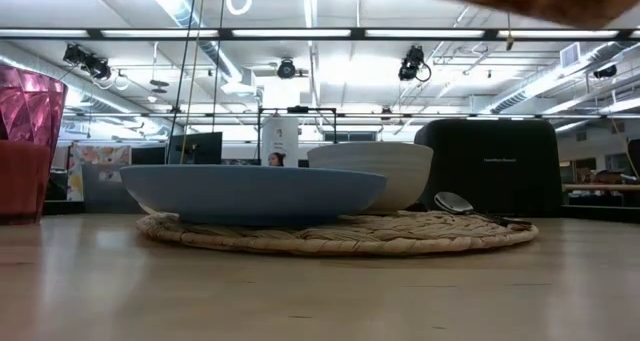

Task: Arrange a breakfast setting
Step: Pour the cereal into the white bowl

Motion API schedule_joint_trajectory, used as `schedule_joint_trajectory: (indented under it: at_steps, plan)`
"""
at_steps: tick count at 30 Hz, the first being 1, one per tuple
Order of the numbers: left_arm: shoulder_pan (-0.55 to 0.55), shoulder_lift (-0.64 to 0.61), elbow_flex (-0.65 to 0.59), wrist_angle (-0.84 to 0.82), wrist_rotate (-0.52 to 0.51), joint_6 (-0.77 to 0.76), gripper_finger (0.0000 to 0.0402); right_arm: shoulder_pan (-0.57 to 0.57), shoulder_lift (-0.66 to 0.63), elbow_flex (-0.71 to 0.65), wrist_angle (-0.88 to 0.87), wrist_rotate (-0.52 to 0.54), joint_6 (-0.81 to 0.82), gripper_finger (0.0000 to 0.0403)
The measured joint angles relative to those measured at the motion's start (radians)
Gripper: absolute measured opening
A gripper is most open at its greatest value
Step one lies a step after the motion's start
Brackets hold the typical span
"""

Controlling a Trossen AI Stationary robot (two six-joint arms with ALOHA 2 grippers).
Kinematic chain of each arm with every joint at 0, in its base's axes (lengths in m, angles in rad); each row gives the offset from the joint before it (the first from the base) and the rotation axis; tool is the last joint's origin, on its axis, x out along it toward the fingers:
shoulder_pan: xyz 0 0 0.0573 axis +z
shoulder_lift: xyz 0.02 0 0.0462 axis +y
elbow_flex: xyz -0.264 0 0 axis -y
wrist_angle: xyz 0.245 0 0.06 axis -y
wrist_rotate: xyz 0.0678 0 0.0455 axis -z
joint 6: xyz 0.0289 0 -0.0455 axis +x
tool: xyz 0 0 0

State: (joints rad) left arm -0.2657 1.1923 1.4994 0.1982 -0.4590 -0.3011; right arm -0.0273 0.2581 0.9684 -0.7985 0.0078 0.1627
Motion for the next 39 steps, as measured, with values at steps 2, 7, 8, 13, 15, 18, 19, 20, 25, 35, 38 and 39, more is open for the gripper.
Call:
schedule_joint_trajectory:
  at_steps: [2, 7, 8, 13, 15, 18, 19, 20, 25, 35, 38, 39]
  plan:
    - [-0.002, 0.000, 0.000, 0.000, 0.000, 0.031, 0.0295, 0.000, 0.000, 0.000, 0.055, -0.002, 0.003, 0.0276]
    - [0.001, 0.000, 0.000, 0.006, -0.010, 0.136, 0.0295, 0.000, 0.003, 0.000, 0.199, 0.011, 0.030, 0.0276]
    - [0.001, 0.000, 0.000, 0.013, -0.015, 0.164, 0.0295, 0.000, 0.003, 0.000, 0.228, 0.019, 0.042, 0.0276]
    - [0.001, -0.010, -0.001, 0.079, -0.028, 0.332, 0.0295, 0.000, 0.014, -0.002, 0.452, 0.061, 0.075, 0.0276]
    - [0.001, -0.011, -0.001, 0.115, -0.057, 0.384, 0.0295, 0.000, 0.034, -0.010, 0.567, 0.071, 0.080, 0.0276]
    - [0.016, -0.009, -0.001, 0.115, -0.062, 0.440, 0.0295, 0.000, 0.088, -0.027, 0.729, 0.077, 0.079, 0.0276]
    - [0.024, -0.006, -0.001, 0.111, -0.062, 0.447, 0.0295, 0.000, 0.111, -0.033, 0.790, 0.077, 0.078, 0.0276]
    - [0.031, -0.005, -0.001, 0.106, -0.062, 0.451, 0.0295, 0.000, 0.136, -0.038, 0.850, 0.078, 0.076, 0.0276]
    - [0.084, 0.003, -0.001, 0.078, -0.062, 0.448, 0.0295, 0.000, 0.283, -0.073, 1.163, 0.078, 0.060, 0.0276]
    - [0.151, 0.069, 0.000, -0.012, 0.047, 0.391, 0.0291, 0.000, 0.647, -0.093, 1.783, 0.020, 0.052, 0.0276]
    - [0.159, 0.093, -0.002, -0.024, 0.094, 0.392, 0.0301, 0.000, 0.733, -0.094, 1.862, 0.013, 0.070, 0.0276]
    - [0.159, 0.102, -0.002, -0.022, 0.105, 0.392, 0.0306, 0.000, 0.754, -0.094, 1.880, 0.013, 0.077, 0.0276]
